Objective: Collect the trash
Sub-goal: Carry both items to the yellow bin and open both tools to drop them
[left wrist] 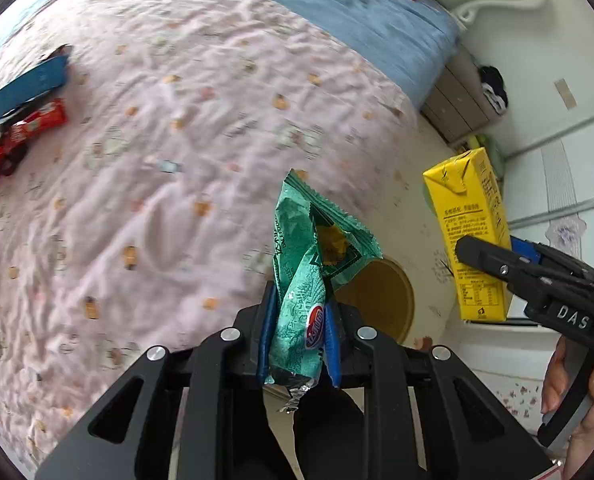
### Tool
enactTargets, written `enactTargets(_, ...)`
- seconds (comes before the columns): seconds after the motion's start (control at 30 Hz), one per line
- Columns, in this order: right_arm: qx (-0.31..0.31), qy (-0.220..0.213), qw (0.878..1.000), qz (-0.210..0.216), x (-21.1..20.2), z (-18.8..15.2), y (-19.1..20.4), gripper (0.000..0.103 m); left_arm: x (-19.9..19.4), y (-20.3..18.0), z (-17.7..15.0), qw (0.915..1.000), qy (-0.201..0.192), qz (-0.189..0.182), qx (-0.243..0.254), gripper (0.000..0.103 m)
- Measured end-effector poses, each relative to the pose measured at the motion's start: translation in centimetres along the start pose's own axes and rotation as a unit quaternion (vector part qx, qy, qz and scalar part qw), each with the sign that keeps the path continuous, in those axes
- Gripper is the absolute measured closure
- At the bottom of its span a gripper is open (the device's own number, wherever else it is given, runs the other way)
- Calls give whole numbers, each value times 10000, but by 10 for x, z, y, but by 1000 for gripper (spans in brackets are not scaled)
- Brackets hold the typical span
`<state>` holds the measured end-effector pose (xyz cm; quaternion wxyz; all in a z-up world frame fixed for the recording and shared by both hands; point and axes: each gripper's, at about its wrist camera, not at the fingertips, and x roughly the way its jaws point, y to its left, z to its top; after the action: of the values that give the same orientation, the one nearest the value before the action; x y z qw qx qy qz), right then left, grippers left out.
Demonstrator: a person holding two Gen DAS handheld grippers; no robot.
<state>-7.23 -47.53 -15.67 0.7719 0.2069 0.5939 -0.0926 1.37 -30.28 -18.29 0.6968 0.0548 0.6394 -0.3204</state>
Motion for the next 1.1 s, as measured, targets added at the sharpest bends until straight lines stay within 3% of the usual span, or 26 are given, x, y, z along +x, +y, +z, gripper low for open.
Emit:
enactTargets(0.2, 807, 313, 9959, -274, -3, -81, -98, 48, 67, -110, -39, 9966, 603, -313, 475, 81)
enactTargets(0.47, 1028, 445, 9935, -190, -2, -131, -168, 46, 123, -183, -82, 9925, 1001, -416, 560, 79)
enactTargets(0.5, 1005, 478, 9937, -156, -1, -134, -174, 46, 128, -185, -82, 9923, 1029, -420, 552, 74)
enactTargets(0.57, 983, 504, 9937, -187, 2, -137, -184, 27, 134, -190, -84, 9929, 1034, -344, 470, 52)
enactTargets(0.6, 995, 499, 9936, -188, 1, -140, -188, 20, 134, -192, -85, 9937, 997, -294, 431, 29)
enactTargets(0.63, 988, 457, 9939, -170, 0, -143, -194, 20, 133, -194, -86, 9945, 937, -230, 409, 21)
enactTargets(0.93, 966, 459, 9942, -93, -6, -147, -215, 26, 138, -192, -81, 9948, 961, -140, 306, 20)
enactTargets(1.1, 793, 425, 9959, -79, -12, -132, -199, 27, 122, -170, -73, 9969, 750, -241, 85, 21)
